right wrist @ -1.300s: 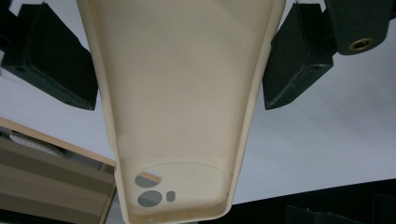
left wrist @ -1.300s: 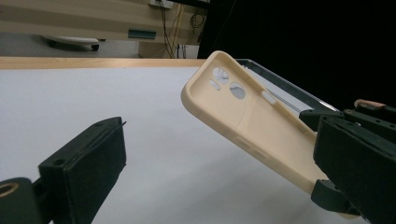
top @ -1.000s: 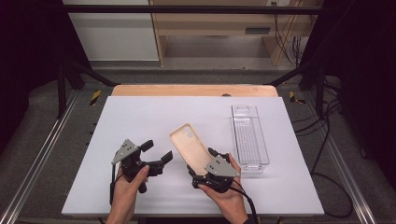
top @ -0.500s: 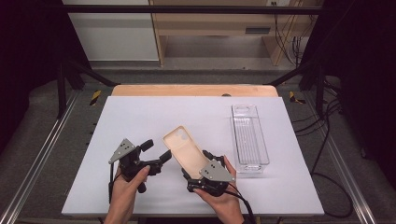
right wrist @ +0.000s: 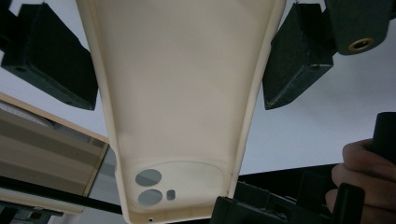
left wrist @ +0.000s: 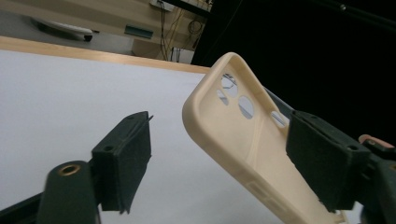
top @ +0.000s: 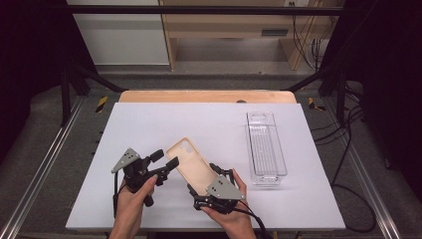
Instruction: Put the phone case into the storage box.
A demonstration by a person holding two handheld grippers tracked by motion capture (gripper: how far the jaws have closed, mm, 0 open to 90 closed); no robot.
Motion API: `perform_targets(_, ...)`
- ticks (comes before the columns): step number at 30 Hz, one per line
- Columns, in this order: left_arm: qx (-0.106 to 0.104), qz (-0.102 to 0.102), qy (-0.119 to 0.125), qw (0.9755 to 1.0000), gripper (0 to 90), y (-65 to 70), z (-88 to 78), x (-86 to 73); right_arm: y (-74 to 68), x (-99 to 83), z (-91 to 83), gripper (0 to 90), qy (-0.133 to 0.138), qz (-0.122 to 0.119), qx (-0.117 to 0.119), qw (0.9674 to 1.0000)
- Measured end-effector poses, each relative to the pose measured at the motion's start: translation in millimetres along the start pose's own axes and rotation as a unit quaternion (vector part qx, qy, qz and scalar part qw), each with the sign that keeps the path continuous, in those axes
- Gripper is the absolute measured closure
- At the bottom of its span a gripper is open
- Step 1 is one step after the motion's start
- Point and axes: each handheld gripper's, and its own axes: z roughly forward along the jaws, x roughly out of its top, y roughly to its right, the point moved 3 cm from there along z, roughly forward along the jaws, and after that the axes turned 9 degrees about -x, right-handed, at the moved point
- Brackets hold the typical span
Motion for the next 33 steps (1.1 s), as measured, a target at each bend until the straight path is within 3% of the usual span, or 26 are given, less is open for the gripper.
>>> perform_targets(1,-0.005,-0.013,0.003,0.9999,26.6,-0.9,-0.9,0.1,-1.9,-0.2,0.2,12.6,0.0,0.001,0.004,1.0)
perform_targets(3,-0.004,-0.019,0.0,0.9998,28.8,-2.5,-1.5,-0.4,-3.3,-0.7,0.4,12.6,0.001,-0.001,0.005,1.0)
perform_targets(18,-0.023,-0.035,-0.012,0.9991,45.3,-5.6,-1.3,-3.7,-7.9,-6.0,3.3,12.5,-0.008,0.001,0.017,0.9998)
perform_targets(33,-0.038,-0.063,0.009,0.9973,68.1,-2.7,-6.3,-0.7,-8.9,-10.4,6.9,12.2,-0.03,0.007,0.029,0.9991)
